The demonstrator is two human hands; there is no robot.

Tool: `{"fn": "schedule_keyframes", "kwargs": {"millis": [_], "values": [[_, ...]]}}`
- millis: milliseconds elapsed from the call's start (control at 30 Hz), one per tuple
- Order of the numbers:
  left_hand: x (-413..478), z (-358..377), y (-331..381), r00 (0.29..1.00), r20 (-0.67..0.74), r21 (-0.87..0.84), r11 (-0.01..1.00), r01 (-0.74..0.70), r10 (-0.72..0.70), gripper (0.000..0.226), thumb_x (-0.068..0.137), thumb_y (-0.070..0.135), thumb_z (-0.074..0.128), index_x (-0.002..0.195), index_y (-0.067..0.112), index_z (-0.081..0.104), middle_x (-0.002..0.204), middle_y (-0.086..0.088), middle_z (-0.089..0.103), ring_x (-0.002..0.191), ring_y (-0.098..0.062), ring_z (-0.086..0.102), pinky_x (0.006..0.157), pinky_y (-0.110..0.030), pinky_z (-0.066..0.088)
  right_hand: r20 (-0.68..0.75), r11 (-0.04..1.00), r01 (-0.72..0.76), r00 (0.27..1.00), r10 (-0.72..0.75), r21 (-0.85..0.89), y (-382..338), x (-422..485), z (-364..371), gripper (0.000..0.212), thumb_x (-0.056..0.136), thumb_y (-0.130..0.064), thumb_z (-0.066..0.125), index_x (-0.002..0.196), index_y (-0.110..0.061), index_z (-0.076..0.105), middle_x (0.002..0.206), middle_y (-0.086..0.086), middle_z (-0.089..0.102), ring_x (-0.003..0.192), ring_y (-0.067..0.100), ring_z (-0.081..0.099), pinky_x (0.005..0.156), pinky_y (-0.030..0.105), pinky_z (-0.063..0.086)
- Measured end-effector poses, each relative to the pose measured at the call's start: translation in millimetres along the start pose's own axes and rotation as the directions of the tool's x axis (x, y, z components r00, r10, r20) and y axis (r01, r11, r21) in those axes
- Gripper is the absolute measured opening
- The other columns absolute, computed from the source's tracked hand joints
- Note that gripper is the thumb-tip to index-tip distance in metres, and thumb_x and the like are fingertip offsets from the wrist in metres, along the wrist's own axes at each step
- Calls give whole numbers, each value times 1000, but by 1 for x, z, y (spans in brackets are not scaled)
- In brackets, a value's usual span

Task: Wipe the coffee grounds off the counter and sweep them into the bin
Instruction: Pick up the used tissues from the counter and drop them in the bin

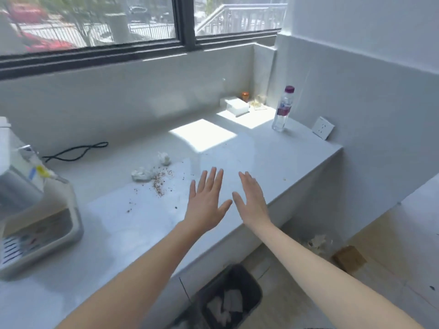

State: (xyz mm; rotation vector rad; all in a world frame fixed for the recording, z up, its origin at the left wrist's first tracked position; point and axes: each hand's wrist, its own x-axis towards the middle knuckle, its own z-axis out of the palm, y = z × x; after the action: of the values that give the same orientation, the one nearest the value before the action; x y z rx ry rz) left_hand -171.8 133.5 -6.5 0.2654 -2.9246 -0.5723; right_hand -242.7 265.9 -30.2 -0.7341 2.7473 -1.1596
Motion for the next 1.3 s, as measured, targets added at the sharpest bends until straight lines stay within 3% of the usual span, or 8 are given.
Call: {"fn": "schedule_keyframes", "kwargs": {"millis": [133,400,533,667,900,1100,1200,1300], "values": [[-6,-38,-37,994,-76,33,996,84,-81,75,95,50,35,149,28,-11,159,7,-14,147,-17,-14,117,-43,-9,149,987,146,980,-135,-63,-34,22,20,61,99,-42,36,151,-30,7,161,-10,0,147,11,-7,119,36,4],[5,-68,-129,960,-59,87,956,279,-275,77,94,50,38,150,24,-8,160,4,-10,147,-21,-10,117,-47,-5,312,972,216,933,-178,-92,-76,65,77,62,99,-42,37,152,-27,8,161,-6,2,148,15,-3,119,36,5],[17,-60,-170,940,12,73,938,338,-340,73,96,45,37,150,23,-6,160,1,-10,148,-21,-7,117,-46,0,388,975,205,908,-159,-81,-87,98,105,62,99,-39,40,152,-23,13,161,-4,5,147,15,3,119,35,9],[26,-46,-207,927,94,88,931,355,-363,69,98,37,37,151,22,-5,161,-1,-7,148,-21,-2,118,-44,3,469,998,70,881,-64,6,-94,137,138,63,98,-34,44,152,-17,15,161,-1,7,147,14,7,118,33,10],[52,-20,-252,902,140,57,913,403,-407,62,96,32,44,149,18,15,160,-3,6,147,-22,6,118,-44,11,457,999,8,889,-25,39,-94,192,192,54,98,-20,40,149,-12,22,158,5,21,145,21,18,117,35,17],[85,-3,-277,924,77,17,927,375,-375,55,92,24,50,143,20,31,156,-1,23,144,-18,18,115,-43,18,402,999,46,915,-35,-16,-89,231,221,53,96,-15,40,148,-18,27,161,4,8,145,24,15,111,39,25],[99,7,-285,916,37,-40,915,400,-399,46,92,26,53,136,21,41,148,3,35,141,-15,24,116,-44,12,382,996,65,923,-37,-61,-85,250,228,47,97,-17,40,144,-17,37,158,7,19,142,26,23,111,41,28],[107,18,-291,902,0,-61,900,431,-432,36,90,27,54,125,23,50,133,8,50,131,-13,36,115,-41,10,353,989,98,934,-51,-115,-82,265,231,35,95,-17,44,128,-15,57,142,9,48,129,28,44,101,37,38]]}}
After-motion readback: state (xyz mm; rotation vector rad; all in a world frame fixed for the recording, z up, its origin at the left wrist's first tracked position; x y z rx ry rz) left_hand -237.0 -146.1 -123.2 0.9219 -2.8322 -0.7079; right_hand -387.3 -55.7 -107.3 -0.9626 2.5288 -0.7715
